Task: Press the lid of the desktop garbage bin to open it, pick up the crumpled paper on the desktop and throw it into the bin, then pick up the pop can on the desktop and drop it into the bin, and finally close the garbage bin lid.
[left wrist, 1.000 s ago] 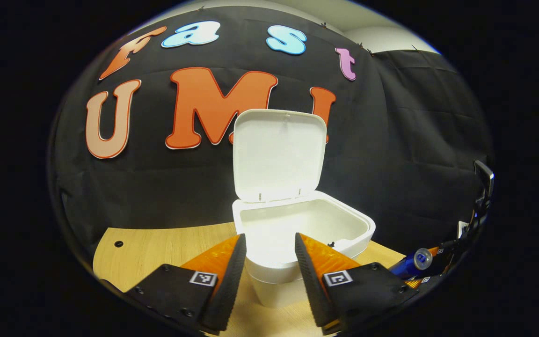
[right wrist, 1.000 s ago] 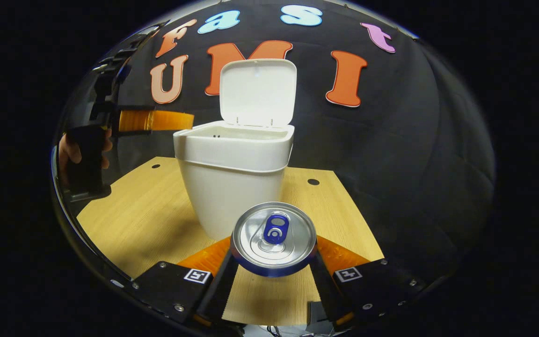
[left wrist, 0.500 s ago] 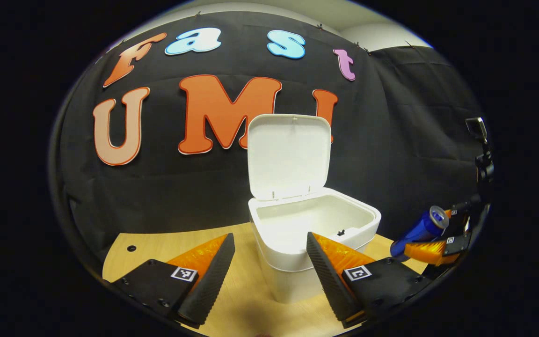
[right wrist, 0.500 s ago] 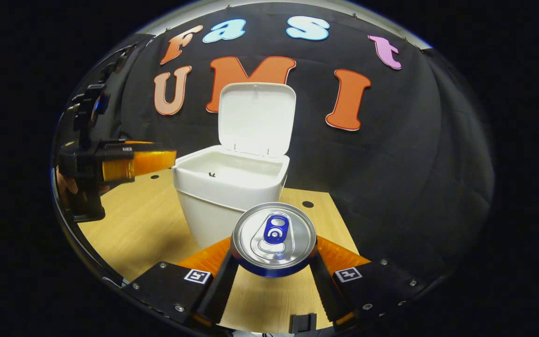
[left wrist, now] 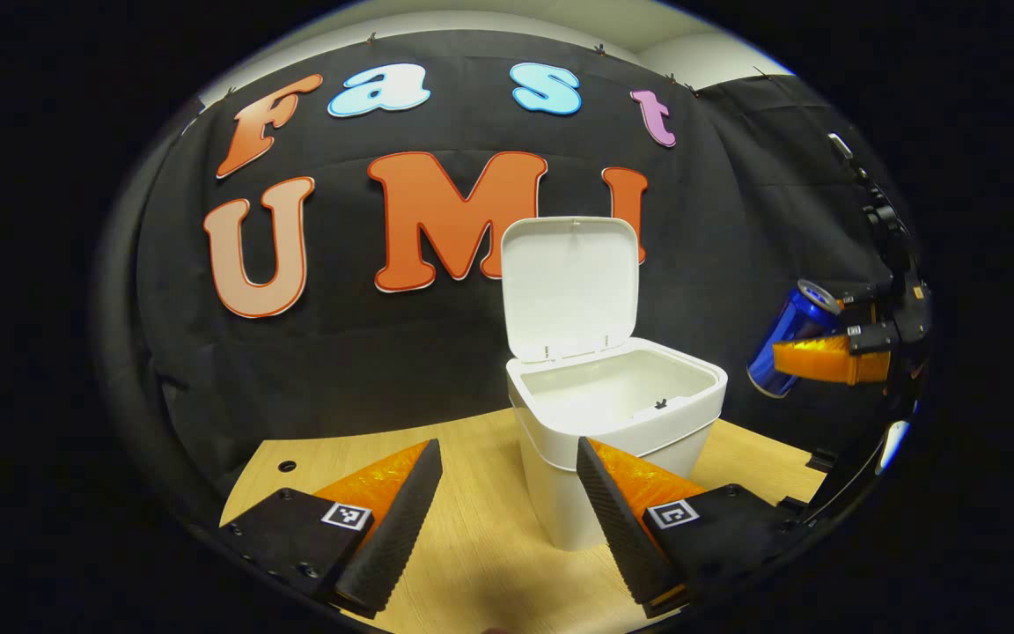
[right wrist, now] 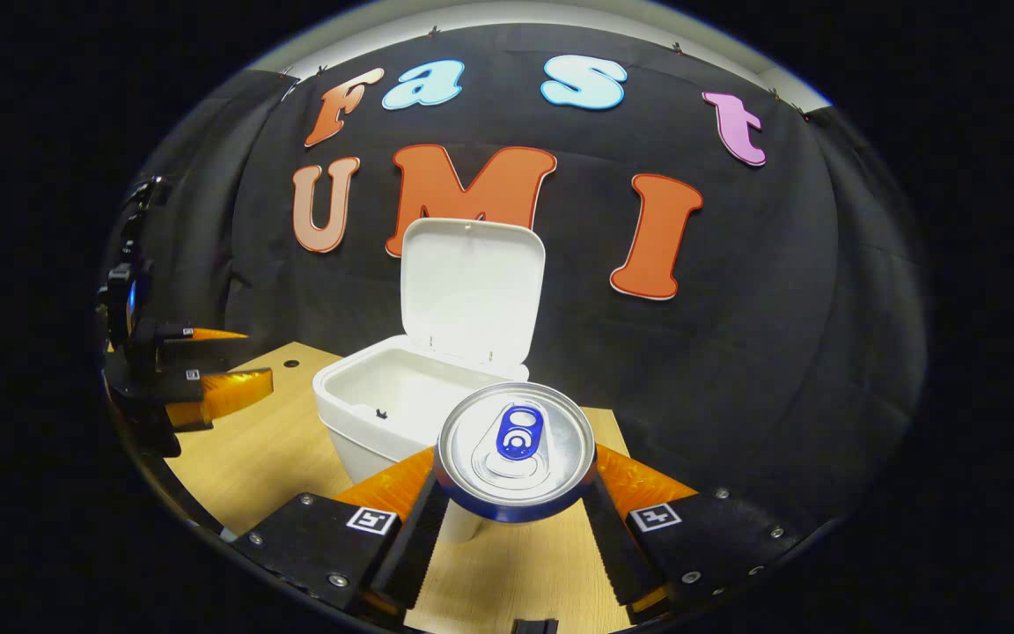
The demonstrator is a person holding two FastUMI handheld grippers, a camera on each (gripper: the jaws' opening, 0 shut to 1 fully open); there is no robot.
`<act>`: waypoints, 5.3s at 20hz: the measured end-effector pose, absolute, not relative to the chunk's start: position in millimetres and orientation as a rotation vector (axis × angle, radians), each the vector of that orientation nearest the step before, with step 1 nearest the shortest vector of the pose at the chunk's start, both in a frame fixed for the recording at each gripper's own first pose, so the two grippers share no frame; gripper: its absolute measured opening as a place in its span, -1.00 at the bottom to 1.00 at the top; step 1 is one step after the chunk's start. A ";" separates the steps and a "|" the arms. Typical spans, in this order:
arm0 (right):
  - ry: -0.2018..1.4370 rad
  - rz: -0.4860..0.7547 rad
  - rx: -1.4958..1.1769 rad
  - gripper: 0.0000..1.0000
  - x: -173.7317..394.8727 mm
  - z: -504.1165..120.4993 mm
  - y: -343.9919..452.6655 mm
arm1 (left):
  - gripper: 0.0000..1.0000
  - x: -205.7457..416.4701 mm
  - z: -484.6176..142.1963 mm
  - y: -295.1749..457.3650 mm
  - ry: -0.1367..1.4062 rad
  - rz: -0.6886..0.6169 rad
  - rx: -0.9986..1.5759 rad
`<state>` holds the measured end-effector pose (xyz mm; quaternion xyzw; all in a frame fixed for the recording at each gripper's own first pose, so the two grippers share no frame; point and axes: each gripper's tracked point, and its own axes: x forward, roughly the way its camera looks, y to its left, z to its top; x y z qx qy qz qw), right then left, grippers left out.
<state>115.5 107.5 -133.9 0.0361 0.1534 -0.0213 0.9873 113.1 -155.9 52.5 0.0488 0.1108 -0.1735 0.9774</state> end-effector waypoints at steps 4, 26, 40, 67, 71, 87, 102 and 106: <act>0.257 0.002 0.056 0.62 136.7 -109.9 110.3 | 0.96 106.8 53.1 -136.4 0.229 -0.286 0.082; 0.385 0.137 0.038 0.63 202.2 -154.4 159.8 | 0.95 81.9 93.4 14.8 0.159 0.089 0.057; 0.418 0.027 0.044 0.68 210.0 -152.0 149.6 | 0.96 131.3 103.5 5.4 0.127 -0.054 0.094; 0.181 -0.049 0.011 0.66 346.6 28.7 125.5 | 0.95 120.2 95.1 83.5 0.132 0.109 0.020; 0.240 -0.040 0.056 0.66 355.8 13.2 127.7 | 0.99 116.4 92.1 95.0 0.141 0.143 0.012; 0.312 0.131 0.176 0.59 287.8 -16.8 177.2 | 0.95 126.7 96.6 54.7 0.157 0.059 0.015; 0.438 0.150 0.269 0.63 238.1 -91.8 205.8 | 0.95 121.7 87.7 25.5 0.186 0.012 0.044; 0.486 0.155 0.315 0.63 230.1 -111.7 213.4 | 0.95 122.7 84.1 20.1 0.197 0.001 0.051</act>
